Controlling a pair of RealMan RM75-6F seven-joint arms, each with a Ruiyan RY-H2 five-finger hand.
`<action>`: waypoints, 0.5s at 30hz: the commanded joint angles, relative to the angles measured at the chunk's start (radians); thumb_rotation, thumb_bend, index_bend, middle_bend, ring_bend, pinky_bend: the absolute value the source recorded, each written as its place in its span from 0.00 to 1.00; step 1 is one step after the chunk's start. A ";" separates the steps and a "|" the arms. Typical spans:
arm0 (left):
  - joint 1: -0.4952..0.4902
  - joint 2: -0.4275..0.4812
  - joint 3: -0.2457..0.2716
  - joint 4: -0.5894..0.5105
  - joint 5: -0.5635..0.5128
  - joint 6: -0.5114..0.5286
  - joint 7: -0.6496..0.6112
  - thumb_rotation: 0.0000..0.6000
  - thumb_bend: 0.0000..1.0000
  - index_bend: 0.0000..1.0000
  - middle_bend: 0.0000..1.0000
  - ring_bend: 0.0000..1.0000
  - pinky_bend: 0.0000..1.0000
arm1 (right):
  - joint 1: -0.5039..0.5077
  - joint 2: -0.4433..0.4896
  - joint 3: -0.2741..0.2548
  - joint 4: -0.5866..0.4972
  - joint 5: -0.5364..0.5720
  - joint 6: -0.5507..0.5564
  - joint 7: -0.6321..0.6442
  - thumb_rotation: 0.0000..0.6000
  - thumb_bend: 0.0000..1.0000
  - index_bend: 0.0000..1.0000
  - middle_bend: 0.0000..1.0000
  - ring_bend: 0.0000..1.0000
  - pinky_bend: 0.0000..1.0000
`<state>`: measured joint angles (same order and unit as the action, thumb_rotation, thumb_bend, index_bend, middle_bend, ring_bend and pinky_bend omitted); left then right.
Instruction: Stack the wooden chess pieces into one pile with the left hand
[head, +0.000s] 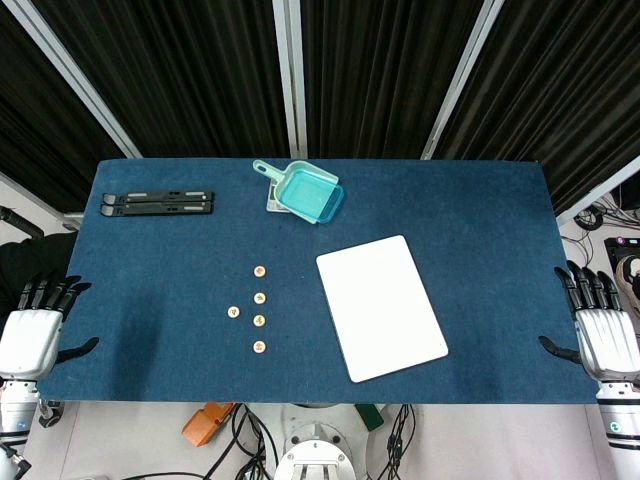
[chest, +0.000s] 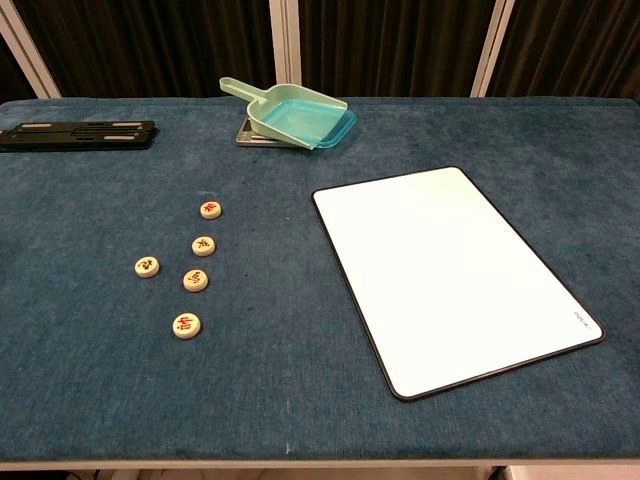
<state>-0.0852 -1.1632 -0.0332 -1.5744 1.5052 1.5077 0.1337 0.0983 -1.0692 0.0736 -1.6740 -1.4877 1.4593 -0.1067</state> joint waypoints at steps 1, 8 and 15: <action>-0.003 -0.007 0.004 0.005 0.000 -0.010 -0.003 1.00 0.07 0.21 0.15 0.04 0.00 | 0.003 -0.002 -0.001 0.001 0.001 -0.006 -0.001 1.00 0.19 0.00 0.04 0.00 0.04; -0.043 -0.026 -0.001 -0.019 0.021 -0.055 0.016 1.00 0.09 0.21 0.15 0.04 0.00 | 0.004 0.006 0.006 -0.001 0.003 0.001 -0.001 1.00 0.19 0.00 0.04 0.00 0.04; -0.179 -0.072 -0.033 -0.041 0.053 -0.211 0.017 1.00 0.23 0.27 0.15 0.04 0.00 | -0.002 0.025 0.019 -0.013 -0.005 0.033 0.001 1.00 0.19 0.00 0.04 0.00 0.04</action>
<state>-0.2173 -1.2115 -0.0499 -1.6107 1.5475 1.3466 0.1420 0.0968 -1.0459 0.0911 -1.6857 -1.4924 1.4909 -0.1052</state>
